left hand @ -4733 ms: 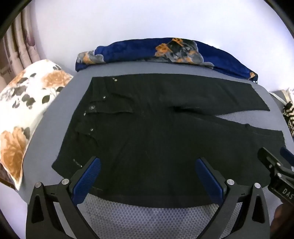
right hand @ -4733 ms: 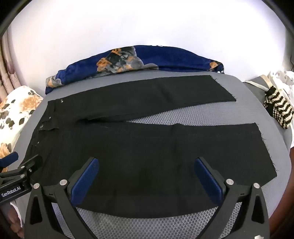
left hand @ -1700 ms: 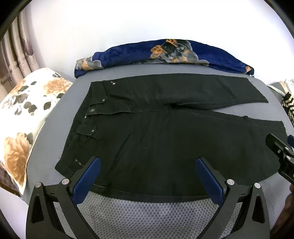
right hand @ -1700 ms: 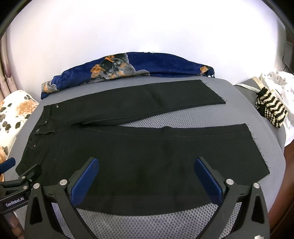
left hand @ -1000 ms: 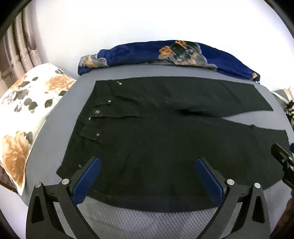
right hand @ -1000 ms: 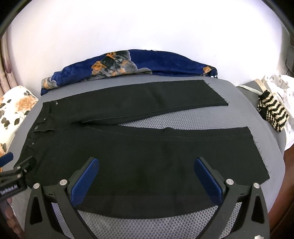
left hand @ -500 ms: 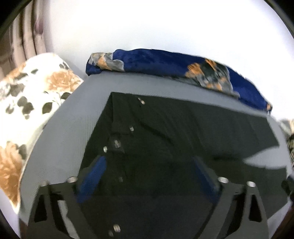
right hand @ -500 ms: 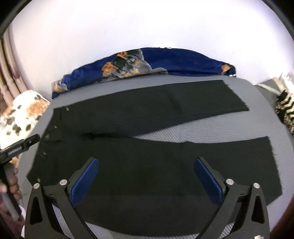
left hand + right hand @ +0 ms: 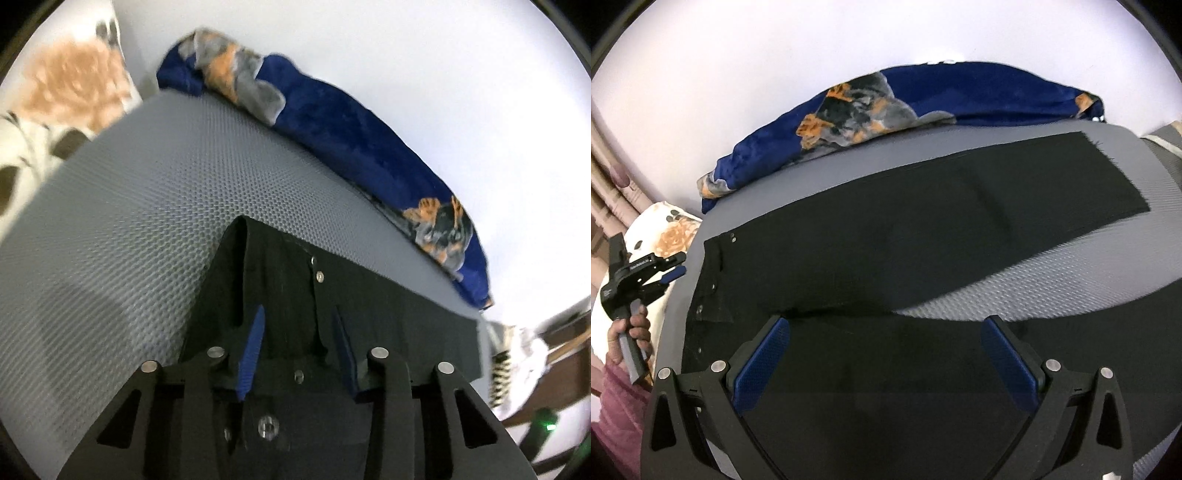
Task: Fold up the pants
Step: 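Grasp the waistband of the black trousers with the left tool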
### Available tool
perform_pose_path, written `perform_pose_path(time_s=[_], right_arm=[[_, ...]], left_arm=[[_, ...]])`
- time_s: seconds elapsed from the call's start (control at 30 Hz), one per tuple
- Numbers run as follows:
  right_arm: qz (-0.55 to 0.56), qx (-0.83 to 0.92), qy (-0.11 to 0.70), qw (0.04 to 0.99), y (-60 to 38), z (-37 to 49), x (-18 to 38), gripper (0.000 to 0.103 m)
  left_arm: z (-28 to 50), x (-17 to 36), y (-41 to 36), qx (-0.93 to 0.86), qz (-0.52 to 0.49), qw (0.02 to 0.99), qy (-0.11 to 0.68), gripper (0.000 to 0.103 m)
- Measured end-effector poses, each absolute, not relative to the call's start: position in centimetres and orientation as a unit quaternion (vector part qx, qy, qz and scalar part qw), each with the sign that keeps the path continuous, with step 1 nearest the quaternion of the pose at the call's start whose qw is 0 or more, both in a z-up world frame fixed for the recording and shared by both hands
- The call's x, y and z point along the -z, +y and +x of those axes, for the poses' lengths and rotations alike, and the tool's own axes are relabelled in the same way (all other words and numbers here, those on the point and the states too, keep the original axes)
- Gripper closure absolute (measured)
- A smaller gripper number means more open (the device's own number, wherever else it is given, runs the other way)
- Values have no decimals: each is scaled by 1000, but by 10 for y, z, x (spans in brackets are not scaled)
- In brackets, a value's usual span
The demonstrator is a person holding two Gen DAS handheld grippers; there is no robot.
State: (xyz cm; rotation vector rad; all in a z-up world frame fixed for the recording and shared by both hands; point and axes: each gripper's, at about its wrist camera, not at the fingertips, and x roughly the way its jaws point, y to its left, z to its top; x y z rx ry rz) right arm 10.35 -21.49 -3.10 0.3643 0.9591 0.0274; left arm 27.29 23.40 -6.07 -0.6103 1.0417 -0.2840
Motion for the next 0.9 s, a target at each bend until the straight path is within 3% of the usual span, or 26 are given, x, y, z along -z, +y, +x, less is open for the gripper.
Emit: perform_pose_path(time_s=[0.4,0.9], right_arm=[[150,-29,486,860,-178,153,49,0],[131,-30,499,856,-168,178,63,0]], left_arm=[[320,104,254,155,-310,782,518,66],[356,118,220,241,-316,758,517,76]])
